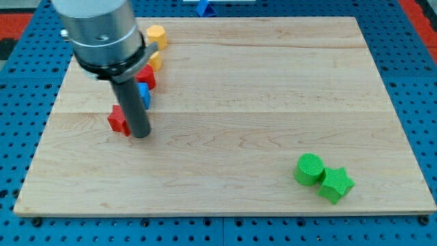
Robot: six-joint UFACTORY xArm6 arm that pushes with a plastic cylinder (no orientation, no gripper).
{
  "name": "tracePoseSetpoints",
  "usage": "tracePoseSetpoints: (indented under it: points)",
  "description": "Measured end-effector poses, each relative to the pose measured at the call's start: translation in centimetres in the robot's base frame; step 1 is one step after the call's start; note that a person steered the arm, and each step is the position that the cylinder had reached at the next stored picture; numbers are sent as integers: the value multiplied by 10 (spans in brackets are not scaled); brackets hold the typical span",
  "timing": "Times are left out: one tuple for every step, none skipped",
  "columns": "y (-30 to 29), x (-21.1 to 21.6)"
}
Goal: Place the green circle below the red star
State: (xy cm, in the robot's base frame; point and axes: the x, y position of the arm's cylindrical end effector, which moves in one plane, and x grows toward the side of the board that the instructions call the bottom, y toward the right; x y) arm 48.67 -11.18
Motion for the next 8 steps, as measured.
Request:
tracePoseSetpoints:
  points:
    - [101,-7]
    - [199,-7]
    - [271,-7]
    - [383,2]
    - [456,19]
    - [444,76]
    - [388,104]
    - [297,102]
